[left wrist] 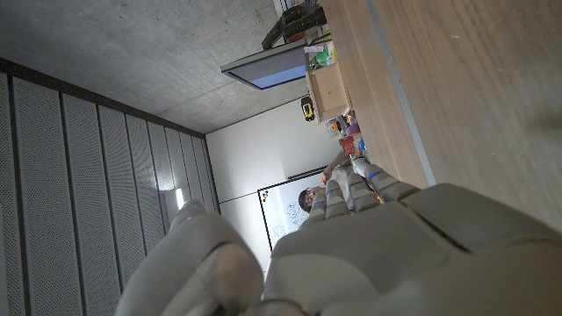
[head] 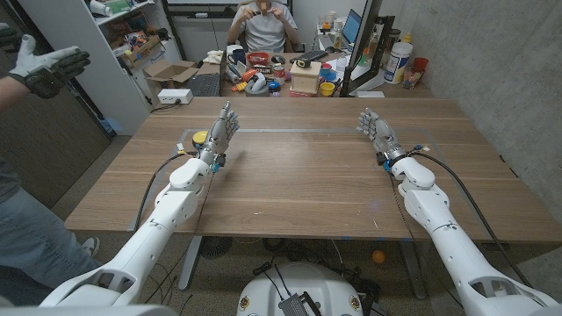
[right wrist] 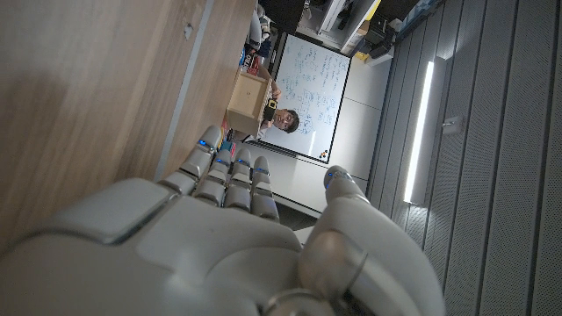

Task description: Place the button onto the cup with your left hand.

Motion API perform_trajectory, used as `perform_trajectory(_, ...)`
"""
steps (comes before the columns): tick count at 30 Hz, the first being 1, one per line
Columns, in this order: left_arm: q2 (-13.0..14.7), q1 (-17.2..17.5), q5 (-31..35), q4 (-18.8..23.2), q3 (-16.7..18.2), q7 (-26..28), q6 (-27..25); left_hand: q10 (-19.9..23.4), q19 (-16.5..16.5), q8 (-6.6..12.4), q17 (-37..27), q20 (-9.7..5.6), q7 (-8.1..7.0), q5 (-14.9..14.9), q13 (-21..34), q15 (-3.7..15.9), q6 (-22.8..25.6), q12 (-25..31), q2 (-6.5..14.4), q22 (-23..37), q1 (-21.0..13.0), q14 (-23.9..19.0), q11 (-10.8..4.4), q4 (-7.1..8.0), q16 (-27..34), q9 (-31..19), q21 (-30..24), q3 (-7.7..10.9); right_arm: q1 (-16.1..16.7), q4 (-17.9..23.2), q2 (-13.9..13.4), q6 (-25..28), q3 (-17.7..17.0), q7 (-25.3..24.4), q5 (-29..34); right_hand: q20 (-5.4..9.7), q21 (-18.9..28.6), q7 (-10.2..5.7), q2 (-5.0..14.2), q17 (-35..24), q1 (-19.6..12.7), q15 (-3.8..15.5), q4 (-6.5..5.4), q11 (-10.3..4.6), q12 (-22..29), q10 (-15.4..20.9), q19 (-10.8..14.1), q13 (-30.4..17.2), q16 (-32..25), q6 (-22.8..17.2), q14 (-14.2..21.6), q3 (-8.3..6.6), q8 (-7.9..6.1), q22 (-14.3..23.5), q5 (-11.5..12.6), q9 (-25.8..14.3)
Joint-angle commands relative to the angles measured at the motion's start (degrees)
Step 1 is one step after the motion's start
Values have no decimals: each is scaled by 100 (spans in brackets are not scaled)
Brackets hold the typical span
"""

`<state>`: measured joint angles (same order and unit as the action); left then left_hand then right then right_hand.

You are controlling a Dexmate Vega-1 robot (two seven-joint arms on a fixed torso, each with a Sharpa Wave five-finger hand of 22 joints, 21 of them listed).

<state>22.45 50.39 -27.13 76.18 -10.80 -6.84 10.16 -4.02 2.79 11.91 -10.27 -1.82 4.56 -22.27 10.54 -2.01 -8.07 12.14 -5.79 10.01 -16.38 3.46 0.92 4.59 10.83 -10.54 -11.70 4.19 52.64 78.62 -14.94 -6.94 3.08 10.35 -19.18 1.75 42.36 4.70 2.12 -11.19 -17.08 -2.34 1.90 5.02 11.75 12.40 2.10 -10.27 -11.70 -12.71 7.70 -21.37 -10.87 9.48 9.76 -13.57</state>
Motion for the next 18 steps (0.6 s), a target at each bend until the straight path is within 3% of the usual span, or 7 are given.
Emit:
perform_trajectory(1,82,122,216,398,177,8,-277,40,-24,25,-22,35,-29,-44,11,-2,30,45,1,11,-107,-13,-17,-38,53,-22,-21,9,176,188,223,151,-301,103,249,38,-28,12,26,-4,-12,-5,36,15,36,57,55,-13,-17,-55,30,15,-46,24,23,2)
perform_trajectory(10,291,181,377,812,236,113,-582,42,-28,18,-21,81,-38,-54,12,-8,30,33,29,12,-202,-11,-9,-79,41,-23,-13,26,300,271,255,239,-389,117,317,38,-57,3,38,-2,-6,-1,42,11,33,57,55,-13,-17,-62,30,27,-45,25,23,25)
perform_trajectory(18,643,270,579,1310,330,203,-906,45,-33,13,-22,127,-43,-59,13,-17,31,26,49,14,-258,-26,0,-101,41,-24,-10,36,420,397,264,252,-489,119,319,33,-77,-2,44,-1,1,-9,45,11,31,56,60,-13,-19,-68,33,37,-45,26,23,40)
